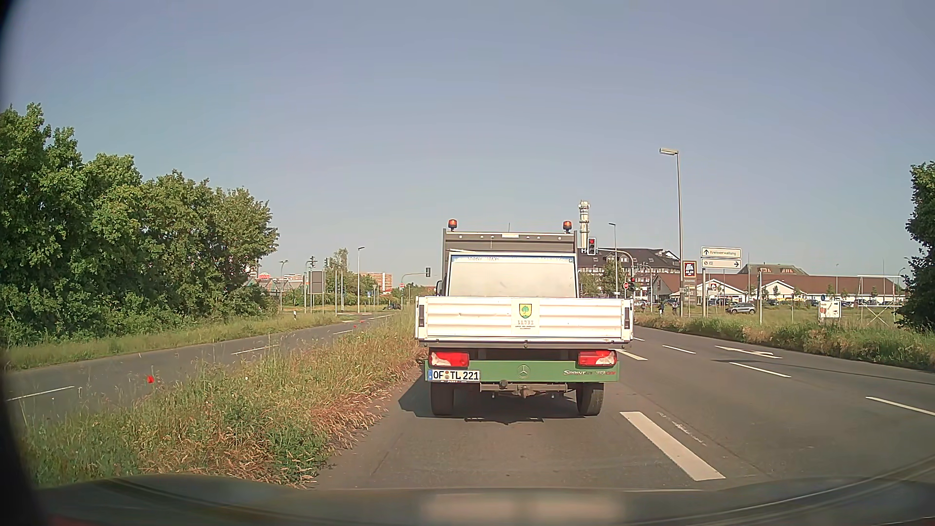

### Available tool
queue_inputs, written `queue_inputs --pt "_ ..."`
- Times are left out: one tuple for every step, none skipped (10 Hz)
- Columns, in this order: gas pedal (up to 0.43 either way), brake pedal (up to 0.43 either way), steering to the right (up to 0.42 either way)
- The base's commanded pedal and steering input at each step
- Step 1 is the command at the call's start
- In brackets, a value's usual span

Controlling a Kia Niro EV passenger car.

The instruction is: Follow the waypoints while adhering to traffic rules and regulations

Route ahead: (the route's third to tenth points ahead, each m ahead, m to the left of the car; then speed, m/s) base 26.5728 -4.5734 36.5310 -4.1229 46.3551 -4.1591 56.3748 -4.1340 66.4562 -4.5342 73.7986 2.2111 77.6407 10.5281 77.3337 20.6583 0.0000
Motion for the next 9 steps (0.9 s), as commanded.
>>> queue_inputs --pt "0.0 0.274 0.002" --pt "0.0 0.274 0.002" --pt "0.0 0.274 0.002" --pt "0.0 0.274 0.002" --pt "0.0 0.274 0.002" --pt "0.0 0.274 0.002" --pt "0.0 0.274 0.002" --pt "0.0 0.274 0.002" --pt "0.0 0.274 0.002"
